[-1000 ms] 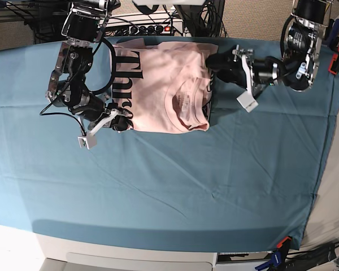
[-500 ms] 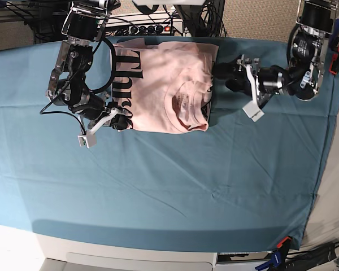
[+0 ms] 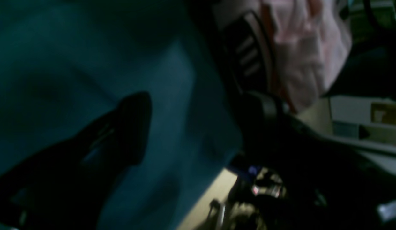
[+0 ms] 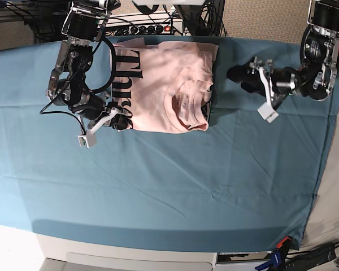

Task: Fold the T-shirt properly
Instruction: 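Move the left gripper to the shirt's opposite edge and grasp it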

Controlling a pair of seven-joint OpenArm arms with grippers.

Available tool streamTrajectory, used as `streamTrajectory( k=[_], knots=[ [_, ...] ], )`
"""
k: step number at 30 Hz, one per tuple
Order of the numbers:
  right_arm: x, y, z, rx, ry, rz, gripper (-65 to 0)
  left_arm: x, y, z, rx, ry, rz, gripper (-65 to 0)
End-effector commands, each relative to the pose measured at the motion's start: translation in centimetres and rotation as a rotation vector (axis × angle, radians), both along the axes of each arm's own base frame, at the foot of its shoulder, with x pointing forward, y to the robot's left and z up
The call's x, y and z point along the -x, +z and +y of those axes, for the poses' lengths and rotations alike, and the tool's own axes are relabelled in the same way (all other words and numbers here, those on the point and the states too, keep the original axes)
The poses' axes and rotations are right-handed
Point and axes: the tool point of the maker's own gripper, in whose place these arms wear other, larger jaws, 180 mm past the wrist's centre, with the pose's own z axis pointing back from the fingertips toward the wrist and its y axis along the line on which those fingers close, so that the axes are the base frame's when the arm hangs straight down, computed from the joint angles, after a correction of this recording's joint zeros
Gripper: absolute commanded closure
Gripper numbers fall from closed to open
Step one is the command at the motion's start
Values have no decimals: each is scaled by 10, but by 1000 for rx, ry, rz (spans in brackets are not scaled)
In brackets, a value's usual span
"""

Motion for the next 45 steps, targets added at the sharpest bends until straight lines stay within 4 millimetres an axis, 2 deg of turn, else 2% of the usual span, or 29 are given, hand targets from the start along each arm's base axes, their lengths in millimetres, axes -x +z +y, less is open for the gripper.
streamTrajectory(
  k=[1, 8, 11, 16, 25, 31, 38, 45],
  knots=[
    [-8, 10, -1, 3, 5, -40, 0, 3, 8, -1, 4, -26, -15, -437],
    [-7, 10, -1, 7, 6, -39, 0, 30, 41, -32, 18, -135, -140, -437],
    [-7, 10, -1, 7, 5, -39, 0, 33, 47, -37, -8, -134, -191, -437],
    [-8, 10, -1, 6, 5, -40, 0, 22, 41, -39, -47, -61, -210, -437],
    [-7, 8, -2, 18, 5, -35, 0, 15, 44, -67, 27, 20, -208, -437],
    [-7, 8, -3, 23, 5, -34, 0, 17, 39, -69, 18, 54, -193, -437],
    [-7, 8, -3, 22, 5, -34, 0, 23, 19, -70, 13, 101, -121, -437],
    [-7, 8, -3, 22, 4, -34, 0, 25, 18, -73, 26, 107, -110, -437]
  ],
)
